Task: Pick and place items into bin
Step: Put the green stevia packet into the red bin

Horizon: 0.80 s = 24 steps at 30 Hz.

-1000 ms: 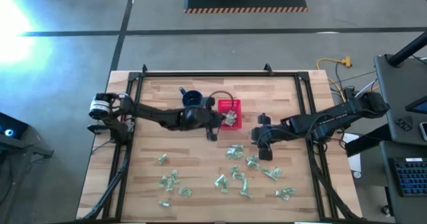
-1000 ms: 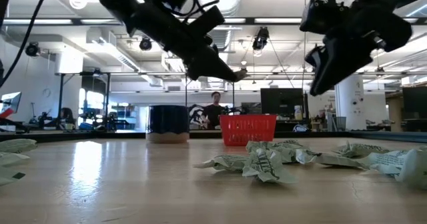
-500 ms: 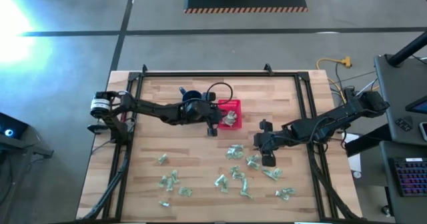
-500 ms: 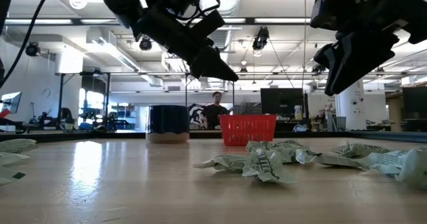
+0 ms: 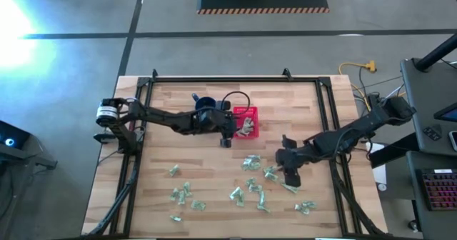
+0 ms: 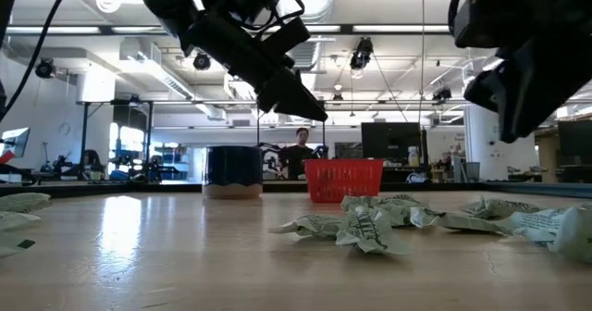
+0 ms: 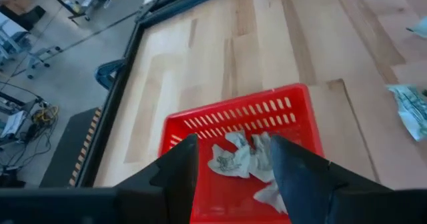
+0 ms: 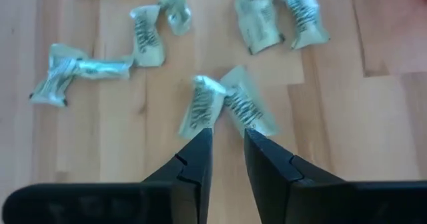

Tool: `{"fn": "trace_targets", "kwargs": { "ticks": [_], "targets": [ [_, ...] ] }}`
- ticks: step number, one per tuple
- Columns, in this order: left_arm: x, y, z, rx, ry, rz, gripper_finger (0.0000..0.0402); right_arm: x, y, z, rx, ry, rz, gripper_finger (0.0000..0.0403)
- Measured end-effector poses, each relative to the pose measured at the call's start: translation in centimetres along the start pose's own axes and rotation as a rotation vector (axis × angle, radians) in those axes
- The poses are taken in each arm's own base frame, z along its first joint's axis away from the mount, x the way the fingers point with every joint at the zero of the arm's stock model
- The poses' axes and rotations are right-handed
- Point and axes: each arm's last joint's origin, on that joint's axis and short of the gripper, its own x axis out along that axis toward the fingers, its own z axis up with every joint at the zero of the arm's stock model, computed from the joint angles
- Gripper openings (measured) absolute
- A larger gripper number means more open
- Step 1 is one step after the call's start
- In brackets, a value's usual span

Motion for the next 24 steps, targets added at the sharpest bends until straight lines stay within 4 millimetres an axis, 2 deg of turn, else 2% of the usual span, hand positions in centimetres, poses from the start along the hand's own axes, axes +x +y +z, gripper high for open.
{"fn": "trace_targets", "kwargs": {
  "ticks": [6,12,24],
  "targets": [
    [0.0,-0.2,0.0,0.0,0.002,-0.007,0.0169,0.6,0.4,-0.6,-0.118,-0.123,-0.109,0.0092],
    [-0.7,-0.7,0.4,-0.052,0.002,-0.027,0.0169,1.8,-0.3,-1.7,-0.18,-0.181,-0.114,0.0113],
    [-6.0,-2.7,3.2,-0.058,-0.046,-0.134,0.0169,3.2,-1.1,-3.0,-0.18,-0.188,-0.123,0.0154]
  ]
}}
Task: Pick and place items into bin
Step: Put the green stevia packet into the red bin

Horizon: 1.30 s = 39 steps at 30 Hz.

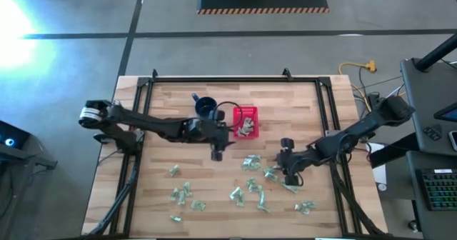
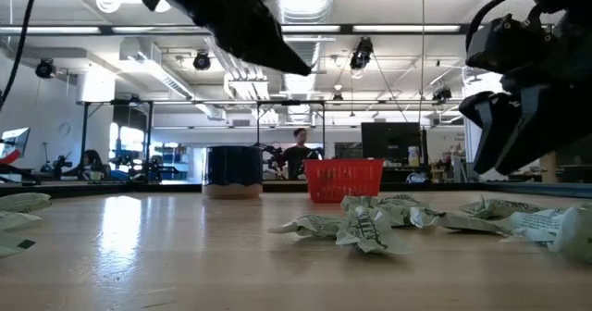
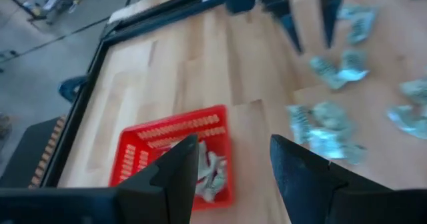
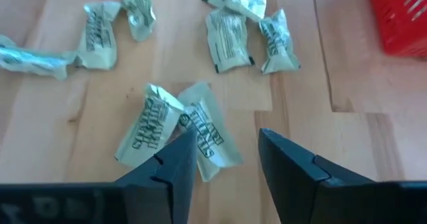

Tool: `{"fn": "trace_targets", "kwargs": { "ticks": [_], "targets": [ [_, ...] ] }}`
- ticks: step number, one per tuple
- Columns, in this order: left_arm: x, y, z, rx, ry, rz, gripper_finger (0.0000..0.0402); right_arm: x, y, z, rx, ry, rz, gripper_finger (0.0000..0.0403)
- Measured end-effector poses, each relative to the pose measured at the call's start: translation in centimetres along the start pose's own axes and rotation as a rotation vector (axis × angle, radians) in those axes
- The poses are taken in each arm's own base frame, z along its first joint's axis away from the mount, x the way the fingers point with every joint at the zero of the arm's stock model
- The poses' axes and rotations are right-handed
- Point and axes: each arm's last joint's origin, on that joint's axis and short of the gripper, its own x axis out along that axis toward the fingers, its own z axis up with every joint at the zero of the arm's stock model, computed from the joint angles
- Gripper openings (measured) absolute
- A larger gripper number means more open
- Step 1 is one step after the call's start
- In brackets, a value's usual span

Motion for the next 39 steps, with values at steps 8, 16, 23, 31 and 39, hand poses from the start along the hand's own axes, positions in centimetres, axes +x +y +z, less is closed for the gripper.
{"fn": "trace_targets", "kwargs": {
  "ticks": [8,16,23,31,39],
  "targets": [
    [-3.1,-2.0,0.6,-0.015,-0.034,-0.073,0.0169,2.4,0.3,-1.1,-0.031,0.084,-0.028,0.0155],
    [-5.0,-2.4,0.5,-0.076,-0.047,-0.097,0.0169,3.0,0.6,-0.7,-0.03,0.094,-0.031,0.0145],
    [-5.0,-2.8,0.0,-0.091,-0.019,-0.108,0.0169,3.0,0.6,-0.7,-0.034,0.098,-0.026,0.0067],
    [-5.1,-3.7,-1.6,-0.144,0.077,-0.135,0.0169,2.6,0.5,-0.3,-0.036,0.068,-0.061,0.0011],
    [-5.8,-5.2,-2.7,-0.184,0.194,-0.176,0.0169,1.5,-0.4,1.6,-0.07,-0.062,-0.256,0.0009]
  ]
}}
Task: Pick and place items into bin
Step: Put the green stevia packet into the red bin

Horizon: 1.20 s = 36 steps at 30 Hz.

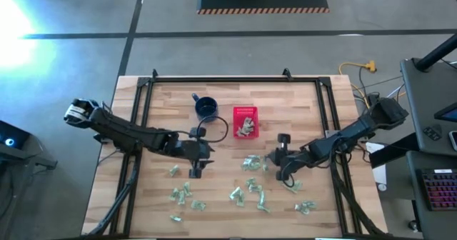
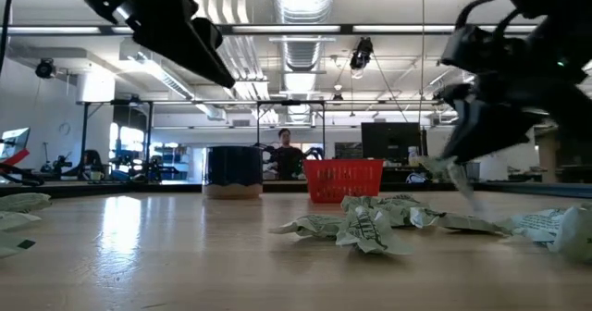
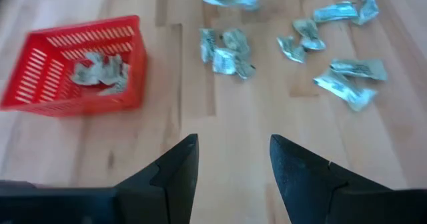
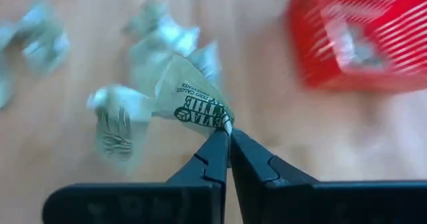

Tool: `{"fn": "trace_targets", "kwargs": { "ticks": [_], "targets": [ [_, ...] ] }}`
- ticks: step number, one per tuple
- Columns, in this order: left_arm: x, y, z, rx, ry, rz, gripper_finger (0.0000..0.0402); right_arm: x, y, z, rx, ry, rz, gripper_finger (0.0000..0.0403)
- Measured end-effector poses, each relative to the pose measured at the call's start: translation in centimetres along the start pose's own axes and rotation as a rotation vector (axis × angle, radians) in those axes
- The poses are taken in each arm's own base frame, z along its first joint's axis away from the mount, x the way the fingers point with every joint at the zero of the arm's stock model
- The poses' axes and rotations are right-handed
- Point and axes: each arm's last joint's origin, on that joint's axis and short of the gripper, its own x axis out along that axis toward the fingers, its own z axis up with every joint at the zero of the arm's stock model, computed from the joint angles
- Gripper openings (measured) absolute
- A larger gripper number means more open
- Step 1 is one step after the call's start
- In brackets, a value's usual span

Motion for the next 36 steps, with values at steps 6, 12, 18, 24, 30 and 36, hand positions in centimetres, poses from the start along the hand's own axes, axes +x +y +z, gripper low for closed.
{"fn": "trace_targets", "kwargs": {
  "ticks": [6,12,18,24,30,36],
  "targets": [
    [-0.1,-1.2,-0.6,0.021,0.016,-0.032,0.0169,0.1,-1.4,1.9,-0.017,-0.041,-0.069,0.0009],
    [-0.2,-2.0,-1.1,0.023,0.037,-0.05,0.0169,0.1,-2.0,3.1,-0.064,-0.063,-0.113,0.0009],
    [-0.1,-2.2,-1.8,0.011,0.056,-0.054,0.0169,0.2,-3.7,4.6,-0.082,-0.101,-0.319,0.0009],
    [0.0,-2.3,-2.1,-0.007,0.063,-0.054,0.0169,1.6,-6.7,6.0,-0.074,-0.133,-0.42,0.0009],
    [0.1,-2.5,-2.3,-0.018,0.068,-0.057,0.0169,3.4,-9.8,7.0,-0.039,-0.111,-0.37,0.0009],
    [0.0,-2.6,-2.4,-0.018,0.07,-0.062,0.0169,4.3,-11.5,7.3,-0.006,-0.094,-0.364,0.001]
  ]
}}
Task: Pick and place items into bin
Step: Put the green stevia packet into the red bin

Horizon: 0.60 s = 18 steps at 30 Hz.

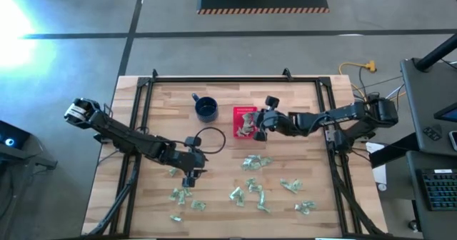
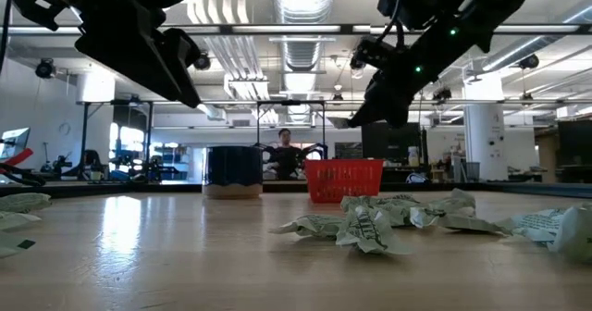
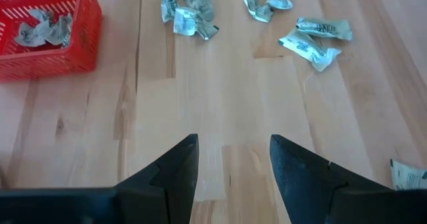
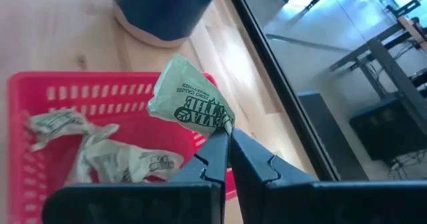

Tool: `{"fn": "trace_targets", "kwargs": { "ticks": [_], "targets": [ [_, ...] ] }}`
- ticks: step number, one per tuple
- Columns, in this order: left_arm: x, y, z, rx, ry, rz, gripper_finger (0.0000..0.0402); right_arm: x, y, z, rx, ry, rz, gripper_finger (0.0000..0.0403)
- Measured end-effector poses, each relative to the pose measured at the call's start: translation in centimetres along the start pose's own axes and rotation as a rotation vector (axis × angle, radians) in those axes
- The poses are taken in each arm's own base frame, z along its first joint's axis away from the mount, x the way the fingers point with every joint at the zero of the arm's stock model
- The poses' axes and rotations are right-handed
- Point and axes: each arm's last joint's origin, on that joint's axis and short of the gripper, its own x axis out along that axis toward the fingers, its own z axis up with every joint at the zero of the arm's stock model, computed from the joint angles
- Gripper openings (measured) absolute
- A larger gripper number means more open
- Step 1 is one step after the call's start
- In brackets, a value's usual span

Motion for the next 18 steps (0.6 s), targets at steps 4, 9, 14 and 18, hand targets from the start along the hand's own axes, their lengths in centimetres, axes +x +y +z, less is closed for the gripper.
{"fn": "trace_targets", "kwargs": {
  "ticks": [4,9,14,18],
  "targets": [
    [0.0,-0.1,0.0,0.002,0.001,-0.002,0.0169,0.1,0.0,0.1,-0.025,-0.011,0.05,0.0029],
    [0.0,0.0,-0.1,0.003,0.006,-0.001,0.0169,0.1,0.1,0.1,-0.016,-0.013,0.075,0.0074],
    [0.1,0.0,-0.6,-0.005,0.038,0.005,0.0169,0.0,0.0,0.1,-0.007,-0.013,0.075,0.0112],
    [-0.1,0.4,-2.0,-0.084,0.183,0.048,0.0169,-0.4,0.3,0.2,-0.019,-0.02,0.088,0.0128]
  ]
}}
